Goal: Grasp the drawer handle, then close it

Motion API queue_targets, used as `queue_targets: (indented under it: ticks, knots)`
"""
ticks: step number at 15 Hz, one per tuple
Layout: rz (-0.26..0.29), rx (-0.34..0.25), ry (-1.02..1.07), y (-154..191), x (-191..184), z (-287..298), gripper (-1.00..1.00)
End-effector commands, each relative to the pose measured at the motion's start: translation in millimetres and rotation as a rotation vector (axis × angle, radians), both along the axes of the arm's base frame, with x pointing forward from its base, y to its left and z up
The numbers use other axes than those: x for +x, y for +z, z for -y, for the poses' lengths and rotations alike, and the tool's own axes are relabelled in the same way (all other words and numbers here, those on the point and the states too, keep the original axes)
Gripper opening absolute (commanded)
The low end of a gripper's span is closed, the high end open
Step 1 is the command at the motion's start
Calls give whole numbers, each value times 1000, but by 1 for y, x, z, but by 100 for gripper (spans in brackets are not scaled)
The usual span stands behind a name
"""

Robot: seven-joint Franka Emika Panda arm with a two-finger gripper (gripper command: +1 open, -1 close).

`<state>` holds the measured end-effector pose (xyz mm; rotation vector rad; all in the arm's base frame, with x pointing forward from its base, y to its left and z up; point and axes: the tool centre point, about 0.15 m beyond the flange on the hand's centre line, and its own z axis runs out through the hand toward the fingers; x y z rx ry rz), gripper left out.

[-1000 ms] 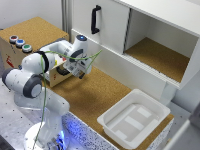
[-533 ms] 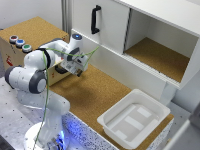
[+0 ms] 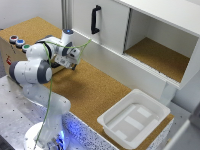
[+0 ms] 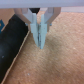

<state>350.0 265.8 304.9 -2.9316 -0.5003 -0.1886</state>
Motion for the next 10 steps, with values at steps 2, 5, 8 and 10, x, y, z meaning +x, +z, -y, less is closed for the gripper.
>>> queue_targets:
  ticks: [2,5,8,10]
  knots:
    - [-45,-62,-5,9,25,-42,-100]
    - [-36,-95,-81,17,11,2,-100]
    - [-53,-125,-131,17,0,44,-100]
    - [-43,-125,-160,25,-4,67,100]
